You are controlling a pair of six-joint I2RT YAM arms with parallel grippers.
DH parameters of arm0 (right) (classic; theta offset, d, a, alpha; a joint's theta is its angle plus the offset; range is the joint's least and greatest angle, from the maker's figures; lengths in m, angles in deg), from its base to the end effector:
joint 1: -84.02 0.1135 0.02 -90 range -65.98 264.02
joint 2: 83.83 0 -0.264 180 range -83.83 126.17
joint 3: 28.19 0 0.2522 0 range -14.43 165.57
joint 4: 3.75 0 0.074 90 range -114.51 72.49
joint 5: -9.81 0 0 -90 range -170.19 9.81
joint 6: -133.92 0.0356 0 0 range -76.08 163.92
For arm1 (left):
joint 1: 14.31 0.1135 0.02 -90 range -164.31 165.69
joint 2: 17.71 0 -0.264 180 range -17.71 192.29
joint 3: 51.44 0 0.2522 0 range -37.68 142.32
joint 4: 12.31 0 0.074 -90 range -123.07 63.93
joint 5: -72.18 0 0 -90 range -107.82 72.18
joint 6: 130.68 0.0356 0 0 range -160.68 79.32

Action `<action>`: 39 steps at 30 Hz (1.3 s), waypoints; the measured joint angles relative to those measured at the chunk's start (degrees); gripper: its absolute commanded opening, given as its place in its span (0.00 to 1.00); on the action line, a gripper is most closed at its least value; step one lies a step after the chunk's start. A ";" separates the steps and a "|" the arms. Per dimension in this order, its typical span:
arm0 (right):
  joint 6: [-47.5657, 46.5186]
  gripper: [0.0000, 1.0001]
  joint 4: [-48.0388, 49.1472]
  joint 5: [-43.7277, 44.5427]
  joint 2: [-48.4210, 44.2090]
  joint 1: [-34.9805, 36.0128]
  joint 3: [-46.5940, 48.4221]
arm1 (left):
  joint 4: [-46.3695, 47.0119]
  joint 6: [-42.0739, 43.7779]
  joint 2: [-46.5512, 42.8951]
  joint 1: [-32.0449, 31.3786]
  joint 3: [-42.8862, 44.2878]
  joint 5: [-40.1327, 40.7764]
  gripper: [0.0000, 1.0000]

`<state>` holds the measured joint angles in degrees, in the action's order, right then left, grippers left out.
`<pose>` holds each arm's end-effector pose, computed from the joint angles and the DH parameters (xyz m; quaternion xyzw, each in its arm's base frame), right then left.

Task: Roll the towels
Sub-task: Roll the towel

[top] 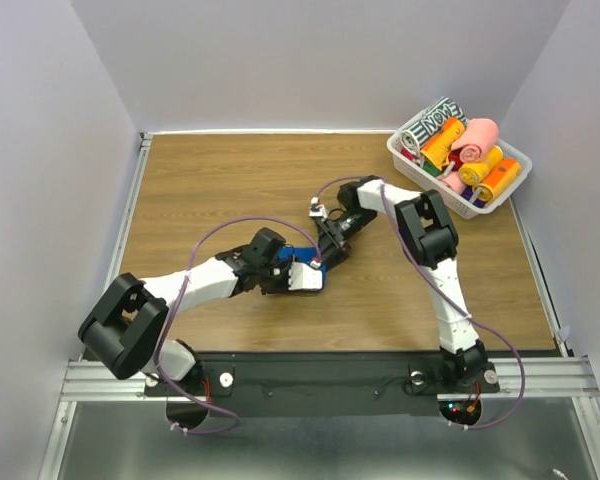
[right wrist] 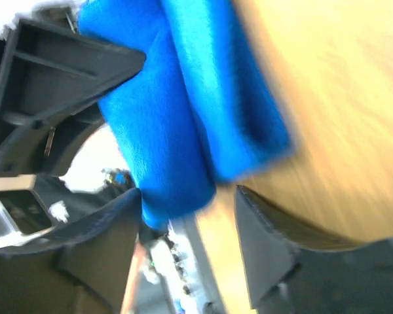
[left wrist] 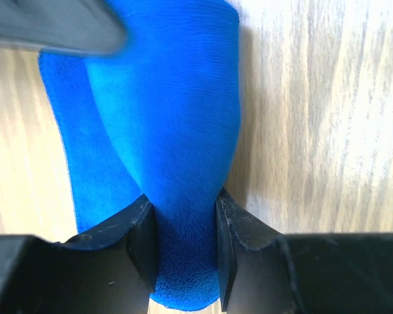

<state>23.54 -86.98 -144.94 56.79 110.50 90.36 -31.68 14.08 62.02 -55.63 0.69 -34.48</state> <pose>0.3743 0.2224 0.1002 0.2674 -0.7964 -0.5240 0.1405 0.1962 -0.1861 0.1774 0.7200 0.5760 -0.0914 0.3762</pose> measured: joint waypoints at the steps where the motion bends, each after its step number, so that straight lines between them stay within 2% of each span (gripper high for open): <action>1: 0.52 0.70 0.22 0.11 -0.09 -1.18 0.00 | -0.81 -0.17 0.48 0.20 0.61 -0.44 0.26; 8: 5.44 0.72 7.82 5.29 -8.00 -11.34 -2.40 | -10.82 -1.20 8.04 5.77 10.27 -10.01 0.28; 10: 6.12 0.86 10.75 6.84 -12.46 -12.68 -5.49 | -15.58 -1.18 12.17 9.05 15.02 -14.56 0.29; 16: 4.00 0.90 16.76 13.46 -28.30 -13.27 -14.78 | -29.83 0.09 25.00 16.59 28.81 -27.93 0.36; 18: 1.90 1.00 18.56 15.61 -33.03 -13.18 -17.25 | -35.12 1.53 29.22 18.38 33.14 -31.43 0.37; 22: -1.88 1.00 23.37 20.06 -42.05 -12.13 -24.50 | -43.08 4.07 35.65 20.00 39.54 -35.87 0.38; 26: -5.92 1.00 30.10 27.74 -48.39 -6.95 -31.47 | -48.04 5.18 39.60 20.85 43.63 -38.16 0.40; 31: -13.03 1.00 40.44 38.36 -53.40 7.10 -39.39 | -54.27 6.62 44.13 21.40 48.85 -39.36 0.42; 35: -17.94 1.00 46.58 45.03 -53.86 15.47 -42.77 | -57.64 7.41 46.53 21.68 51.63 -40.09 0.43; 39: -21.20 1.00 51.45 48.52 -52.24 18.67 -43.78 | -58.97 7.98 47.43 21.81 52.59 -40.41 0.46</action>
<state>2.34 -35.53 -96.42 4.55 129.16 46.58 -90.65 22.06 109.45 -33.82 53.28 -74.90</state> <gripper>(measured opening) 0.995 0.444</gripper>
